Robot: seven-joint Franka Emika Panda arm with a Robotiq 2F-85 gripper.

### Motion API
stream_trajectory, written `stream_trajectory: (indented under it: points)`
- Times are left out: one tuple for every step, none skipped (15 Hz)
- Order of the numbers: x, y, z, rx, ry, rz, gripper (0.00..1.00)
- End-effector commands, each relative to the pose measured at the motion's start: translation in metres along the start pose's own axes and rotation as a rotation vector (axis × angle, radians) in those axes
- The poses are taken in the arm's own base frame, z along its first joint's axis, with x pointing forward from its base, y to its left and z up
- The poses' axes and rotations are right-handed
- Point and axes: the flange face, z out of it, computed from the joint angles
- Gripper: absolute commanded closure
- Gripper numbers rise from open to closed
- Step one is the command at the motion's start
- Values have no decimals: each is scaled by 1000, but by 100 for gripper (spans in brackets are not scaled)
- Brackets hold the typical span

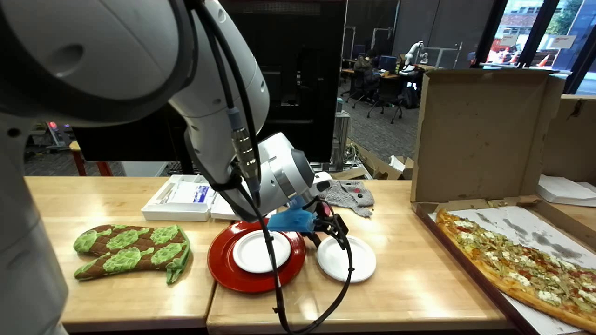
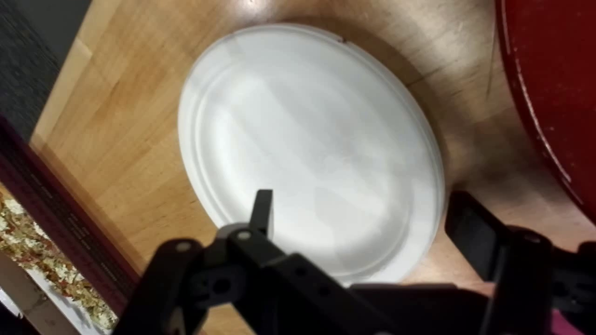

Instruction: Put one white plate on the red plate, then the pink plate on the left white plate

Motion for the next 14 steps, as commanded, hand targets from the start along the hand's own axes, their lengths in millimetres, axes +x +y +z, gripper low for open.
stream_trajectory:
  points:
    - [3,2,0,-8,0,-30,39]
    - [3,2,0,-6,0,-35,47]
    - [4,3,0,-3,1,-38,55]
    - [5,4,-1,0,1,-41,64]
    - [6,5,-2,0,3,-44,71]
    - [7,7,-3,1,4,-47,79]
    - [9,8,-4,3,7,-47,86]
    - [10,10,-5,5,9,-49,92]
    - [11,12,-6,5,12,-51,99]
    - [12,13,-7,7,15,-51,100]
    - [14,14,-9,6,19,-51,100]
    - [15,15,-10,4,23,-55,100]
    - [16,16,-11,4,26,-57,100]
    - [17,16,-13,4,30,-58,100]
